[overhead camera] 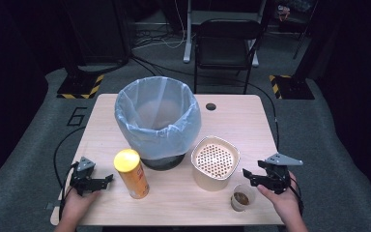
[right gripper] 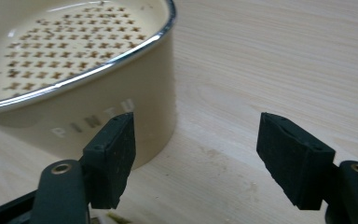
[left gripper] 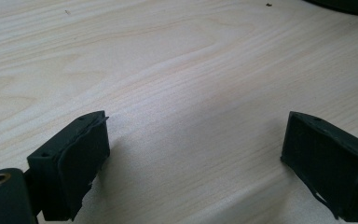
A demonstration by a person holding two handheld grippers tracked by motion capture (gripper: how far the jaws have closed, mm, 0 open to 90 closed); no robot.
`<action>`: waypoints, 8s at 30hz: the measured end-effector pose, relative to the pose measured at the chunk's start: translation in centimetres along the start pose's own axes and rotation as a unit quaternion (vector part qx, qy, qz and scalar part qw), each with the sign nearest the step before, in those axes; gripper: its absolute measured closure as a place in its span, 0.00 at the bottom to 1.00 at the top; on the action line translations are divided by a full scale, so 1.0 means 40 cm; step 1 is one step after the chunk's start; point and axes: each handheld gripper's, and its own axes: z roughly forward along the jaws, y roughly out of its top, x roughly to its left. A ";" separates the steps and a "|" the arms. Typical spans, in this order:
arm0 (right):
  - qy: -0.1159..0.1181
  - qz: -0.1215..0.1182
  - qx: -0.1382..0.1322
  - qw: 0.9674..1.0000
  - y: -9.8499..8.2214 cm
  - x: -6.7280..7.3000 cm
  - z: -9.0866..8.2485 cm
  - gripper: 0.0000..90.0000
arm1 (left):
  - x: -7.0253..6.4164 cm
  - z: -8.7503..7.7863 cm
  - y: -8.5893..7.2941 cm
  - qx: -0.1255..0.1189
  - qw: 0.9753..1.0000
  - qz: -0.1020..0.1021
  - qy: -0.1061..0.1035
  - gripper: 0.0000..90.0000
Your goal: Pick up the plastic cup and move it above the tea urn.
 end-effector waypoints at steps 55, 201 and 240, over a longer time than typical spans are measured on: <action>0.034 -0.083 0.034 0.995 -0.091 0.089 0.009 0.25 | -0.001 0.000 0.000 0.000 1.000 0.001 0.005 0.08; 0.096 -0.277 -0.077 0.953 0.348 -0.023 0.153 0.43 | -0.001 0.001 0.001 0.000 1.000 -0.001 0.001 0.08; -0.176 -0.710 -0.045 0.680 0.199 0.178 0.157 0.46 | -0.001 0.001 0.001 0.000 1.000 -0.001 0.001 0.08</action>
